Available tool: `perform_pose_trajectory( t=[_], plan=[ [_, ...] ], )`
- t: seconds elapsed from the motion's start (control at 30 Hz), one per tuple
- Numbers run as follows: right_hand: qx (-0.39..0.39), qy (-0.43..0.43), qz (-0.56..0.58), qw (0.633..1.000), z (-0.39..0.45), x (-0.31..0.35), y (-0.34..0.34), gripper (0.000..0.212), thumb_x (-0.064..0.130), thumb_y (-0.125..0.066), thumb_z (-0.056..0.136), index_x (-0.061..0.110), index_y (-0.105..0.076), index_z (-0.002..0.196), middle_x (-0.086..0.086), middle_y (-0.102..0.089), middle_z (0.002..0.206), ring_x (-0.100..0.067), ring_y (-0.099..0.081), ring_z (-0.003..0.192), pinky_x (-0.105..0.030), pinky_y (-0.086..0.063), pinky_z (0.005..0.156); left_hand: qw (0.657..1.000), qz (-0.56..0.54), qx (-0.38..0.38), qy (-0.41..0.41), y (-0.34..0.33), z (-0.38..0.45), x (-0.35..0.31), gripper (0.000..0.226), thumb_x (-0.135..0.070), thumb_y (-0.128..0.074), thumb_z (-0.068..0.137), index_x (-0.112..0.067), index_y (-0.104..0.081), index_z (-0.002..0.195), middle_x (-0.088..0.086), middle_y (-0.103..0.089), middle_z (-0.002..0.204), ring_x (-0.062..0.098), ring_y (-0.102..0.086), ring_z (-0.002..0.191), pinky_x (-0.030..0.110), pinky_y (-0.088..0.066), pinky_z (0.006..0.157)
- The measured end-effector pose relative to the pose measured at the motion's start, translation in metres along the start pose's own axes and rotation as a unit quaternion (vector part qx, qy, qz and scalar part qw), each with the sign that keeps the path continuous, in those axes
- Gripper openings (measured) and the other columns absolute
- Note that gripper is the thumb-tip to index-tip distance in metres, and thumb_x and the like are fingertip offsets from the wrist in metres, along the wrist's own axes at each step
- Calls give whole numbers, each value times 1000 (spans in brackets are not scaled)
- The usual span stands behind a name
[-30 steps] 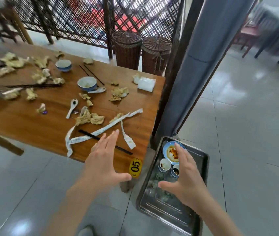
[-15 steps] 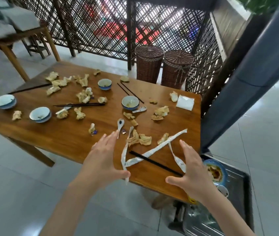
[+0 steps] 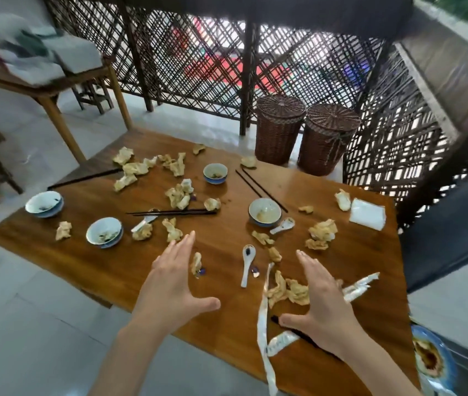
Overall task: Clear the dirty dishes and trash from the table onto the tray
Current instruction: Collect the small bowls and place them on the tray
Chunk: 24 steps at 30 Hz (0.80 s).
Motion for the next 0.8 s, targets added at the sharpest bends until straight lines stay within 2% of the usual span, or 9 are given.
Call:
perform_pose_trajectory(
  t=[0.27,0.53,0.8],
  plan=[
    [31,-5,18,999,75,51,-32,122,42,-84,61,34,1,148,16,-5,156,-7,-2,144,-32,-17,117,1000,-4,-17,20,26,62,77,127,-63,-79,50,-37,-1,147,-12,-16,155,11,-11,143,36,-27,111],
    [-5,-28,32,999,115,140,-88,121,44,-83,62,31,0,149,13,-9,156,-10,-5,144,-30,-16,115,999,16,26,-23,78,118,183,126,-63,-78,51,-38,-1,147,-14,-15,155,9,-8,143,35,-24,111],
    [9,-66,55,996,144,242,-158,121,43,-83,61,30,-2,149,13,-11,156,-8,-6,144,-30,-19,116,996,55,59,-33,135,149,298,123,-64,-77,53,-37,-2,147,-12,-17,155,12,-11,143,40,-23,112]
  ],
)
Point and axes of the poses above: each hand's wrist, its own z-axis towards the middle knuckle, its own y-axis out of the back of the hand, x = y × z, the point moved 5 cm from there along z, towards the middle knuckle
